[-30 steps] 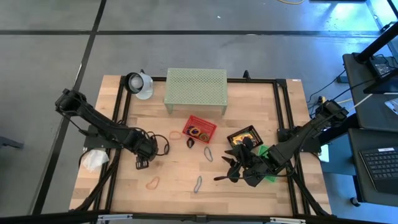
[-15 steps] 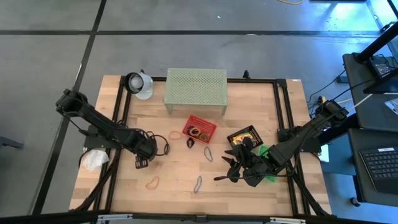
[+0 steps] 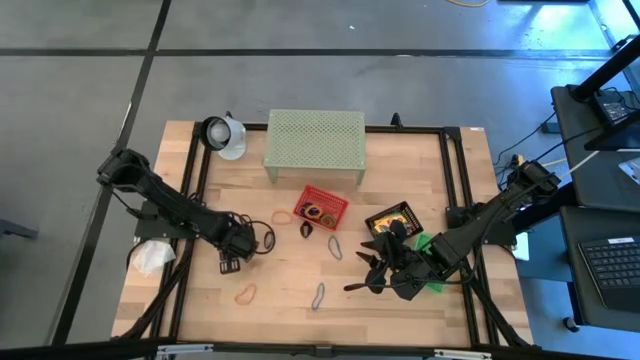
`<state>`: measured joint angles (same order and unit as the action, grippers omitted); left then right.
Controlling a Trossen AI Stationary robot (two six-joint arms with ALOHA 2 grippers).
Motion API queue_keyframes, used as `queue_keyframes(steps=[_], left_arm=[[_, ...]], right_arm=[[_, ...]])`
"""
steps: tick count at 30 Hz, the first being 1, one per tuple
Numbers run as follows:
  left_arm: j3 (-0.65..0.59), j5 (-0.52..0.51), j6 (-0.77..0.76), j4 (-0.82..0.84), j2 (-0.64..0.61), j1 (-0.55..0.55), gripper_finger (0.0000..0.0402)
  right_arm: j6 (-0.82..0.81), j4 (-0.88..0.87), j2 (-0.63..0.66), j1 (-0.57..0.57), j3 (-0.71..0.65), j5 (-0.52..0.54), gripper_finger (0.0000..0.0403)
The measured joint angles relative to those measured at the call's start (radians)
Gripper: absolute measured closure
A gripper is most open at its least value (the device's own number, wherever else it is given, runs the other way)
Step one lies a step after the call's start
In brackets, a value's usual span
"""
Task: Pick & Place Office Desk Supplies
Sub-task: Put the orange rubber band into the green bin
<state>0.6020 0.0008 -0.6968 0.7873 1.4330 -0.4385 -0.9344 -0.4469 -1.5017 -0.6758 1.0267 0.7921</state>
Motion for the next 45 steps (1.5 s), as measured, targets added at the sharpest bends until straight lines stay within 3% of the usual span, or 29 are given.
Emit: queue_keyframes(steps=[5, 7, 13, 22, 28, 31, 36, 41, 45], left_arm=[[0.004, 0.025, -0.006, -0.003, 0.001, 0.008, 0.0366], [0.004, 0.029, -0.024, -0.002, 0.001, 0.011, 0.0391], [0.02, 0.019, -0.052, 0.015, 0.006, 0.008, 0.0399], [0.154, -0.075, -0.007, 0.132, 0.008, -0.017, 0.04], [0.252, -0.206, -0.007, 0.095, -0.034, -0.052, 0.04], [0.263, -0.319, -0.006, -0.047, -0.113, -0.08, 0.04], [0.169, -0.422, 0.099, -0.477, -0.266, -0.113, 0.04], [0.039, -0.365, 0.252, -0.95, -0.34, -0.113, 0.04], [0.009, -0.271, 0.308, -1.13, -0.342, -0.113, 0.04]], right_arm=[[0.0, 0.006, 0.0, 0.0, 0.0, 0.0, 0.0276], [0.0, 0.006, 0.0, 0.0, 0.0, 0.0, 0.0276], [0.0, 0.006, 0.0, 0.0, 0.0, 0.0, 0.0276], [0.0, 0.006, 0.0, 0.0, 0.0, 0.0, 0.0276], [0.028, 0.027, 0.0, 0.0, 0.0, 0.001, 0.0276], [0.107, 0.103, -0.004, 0.0, 0.0, 0.001, 0.0276], [0.378, 0.353, -0.021, 0.006, 0.0, -0.003, 0.0276], [0.633, 0.609, -0.031, 0.062, 0.0, -0.148, 0.0276], [0.697, 0.705, -0.032, 0.123, 0.0, -0.213, 0.0274]])
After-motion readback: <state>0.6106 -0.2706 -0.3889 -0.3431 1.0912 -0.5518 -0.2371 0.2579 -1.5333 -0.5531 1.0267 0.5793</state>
